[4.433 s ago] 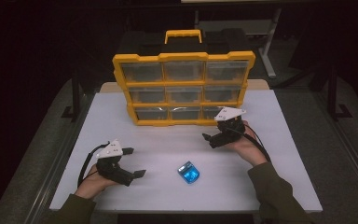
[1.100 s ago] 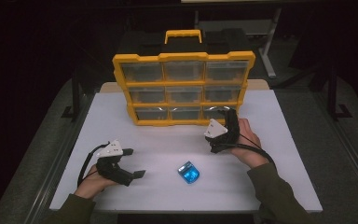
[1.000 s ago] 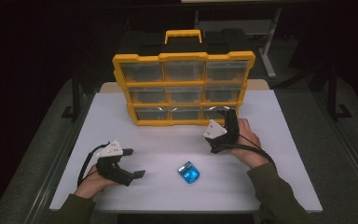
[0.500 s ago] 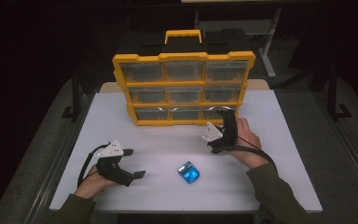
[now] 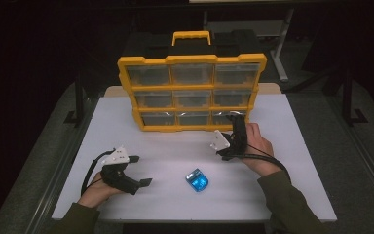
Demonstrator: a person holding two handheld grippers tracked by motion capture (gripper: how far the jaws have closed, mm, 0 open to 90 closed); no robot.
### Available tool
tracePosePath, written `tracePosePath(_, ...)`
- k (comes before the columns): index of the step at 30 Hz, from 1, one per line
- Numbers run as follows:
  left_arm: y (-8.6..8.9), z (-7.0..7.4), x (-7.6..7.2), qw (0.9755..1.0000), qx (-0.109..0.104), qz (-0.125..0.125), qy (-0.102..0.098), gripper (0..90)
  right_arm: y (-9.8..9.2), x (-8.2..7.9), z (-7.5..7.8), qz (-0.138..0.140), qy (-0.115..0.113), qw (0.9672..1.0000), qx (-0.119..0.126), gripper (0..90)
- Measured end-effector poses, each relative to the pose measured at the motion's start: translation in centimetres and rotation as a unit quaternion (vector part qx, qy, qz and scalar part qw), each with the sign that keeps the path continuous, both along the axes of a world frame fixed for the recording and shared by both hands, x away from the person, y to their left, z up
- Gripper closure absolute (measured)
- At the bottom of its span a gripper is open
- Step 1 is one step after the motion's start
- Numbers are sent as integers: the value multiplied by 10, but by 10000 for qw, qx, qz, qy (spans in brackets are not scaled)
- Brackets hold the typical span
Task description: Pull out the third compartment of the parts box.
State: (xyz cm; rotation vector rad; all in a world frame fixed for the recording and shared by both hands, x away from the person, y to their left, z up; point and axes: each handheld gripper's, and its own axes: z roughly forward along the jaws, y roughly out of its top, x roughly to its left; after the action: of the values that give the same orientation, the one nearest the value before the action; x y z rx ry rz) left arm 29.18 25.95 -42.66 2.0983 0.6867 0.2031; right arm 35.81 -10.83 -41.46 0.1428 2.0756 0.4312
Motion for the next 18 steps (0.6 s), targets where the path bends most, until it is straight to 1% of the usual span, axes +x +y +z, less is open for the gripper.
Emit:
tracePosePath(4,0,0,0,10000,-5,6,-3,12,1,-1,-1,22,-131,9997,-182,0)
tracePosePath(6,0,1,0,10000,-12,9,-3,13,2,-1,-1,39,-136,9997,-191,0)
tracePosePath(8,0,1,0,10000,3,-15,-18,12,2,-2,0,52,-234,9994,-248,0)
tracePosePath(12,0,1,-1,10000,14,-9,-19,12,4,-3,0,78,-338,9986,-398,0)
tracePosePath(16,0,2,-1,10000,5,-2,-23,12,4,-4,0,89,-408,9980,-484,0)
tracePosePath(17,-1,2,-2,10000,-21,7,-16,12,5,-5,-1,74,-506,9970,-573,0)
tracePosePath(18,-1,2,-2,10000,-13,5,-19,12,5,-5,-1,69,-485,9970,-604,0)
